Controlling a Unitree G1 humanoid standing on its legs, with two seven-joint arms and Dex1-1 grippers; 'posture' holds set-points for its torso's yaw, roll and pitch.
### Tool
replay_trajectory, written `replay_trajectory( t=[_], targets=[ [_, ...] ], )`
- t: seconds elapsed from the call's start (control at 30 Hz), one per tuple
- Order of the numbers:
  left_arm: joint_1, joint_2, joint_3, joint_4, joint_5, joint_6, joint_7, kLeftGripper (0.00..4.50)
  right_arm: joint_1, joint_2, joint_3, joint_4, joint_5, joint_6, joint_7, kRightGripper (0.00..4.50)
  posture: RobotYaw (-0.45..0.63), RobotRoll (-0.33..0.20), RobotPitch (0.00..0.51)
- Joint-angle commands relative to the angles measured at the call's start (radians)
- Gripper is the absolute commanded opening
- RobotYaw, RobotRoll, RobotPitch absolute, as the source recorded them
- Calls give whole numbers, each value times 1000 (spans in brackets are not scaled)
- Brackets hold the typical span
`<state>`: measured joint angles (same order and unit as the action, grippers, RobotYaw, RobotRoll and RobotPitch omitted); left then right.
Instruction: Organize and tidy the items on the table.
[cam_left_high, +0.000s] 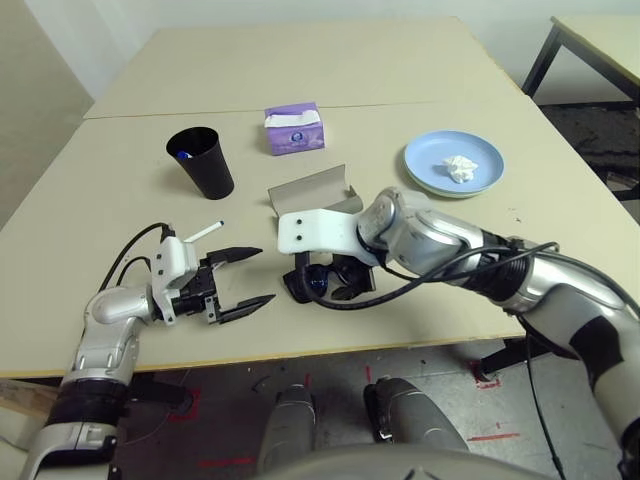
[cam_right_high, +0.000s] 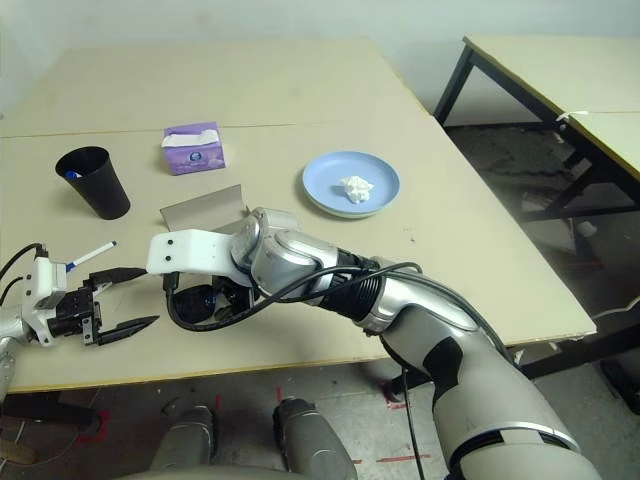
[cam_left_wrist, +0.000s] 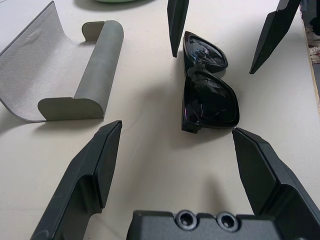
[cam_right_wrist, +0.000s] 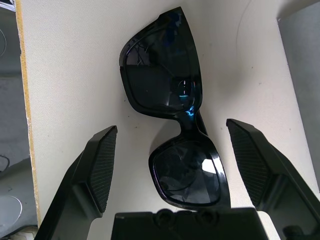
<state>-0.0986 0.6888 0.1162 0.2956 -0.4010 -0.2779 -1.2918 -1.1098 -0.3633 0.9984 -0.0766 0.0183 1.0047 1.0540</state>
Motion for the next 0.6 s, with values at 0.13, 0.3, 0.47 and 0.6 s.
replay_trajectory(
  t=[0.13, 0.3, 0.47, 0.6],
  targets=[
    [19, 0, 3, -24, -3, 13, 7, 4500, 20, 9, -4, 25, -29, -34, 1, 4458, -42, 0, 127],
    [21, 1, 4, -31, -3, 18, 10, 4500, 29, 13, -9, 33, -41, -38, 5, 4458, -41, 0, 127],
    [23, 0, 4, -47, -6, 27, 16, 4500, 37, 0, -8, 6, -38, -19, 18, 4458, -40, 0, 126],
    [24, -2, 4, -53, -7, 31, 17, 4500, 42, -5, -9, -5, -37, -10, 23, 4058, -39, 0, 126]
  ],
)
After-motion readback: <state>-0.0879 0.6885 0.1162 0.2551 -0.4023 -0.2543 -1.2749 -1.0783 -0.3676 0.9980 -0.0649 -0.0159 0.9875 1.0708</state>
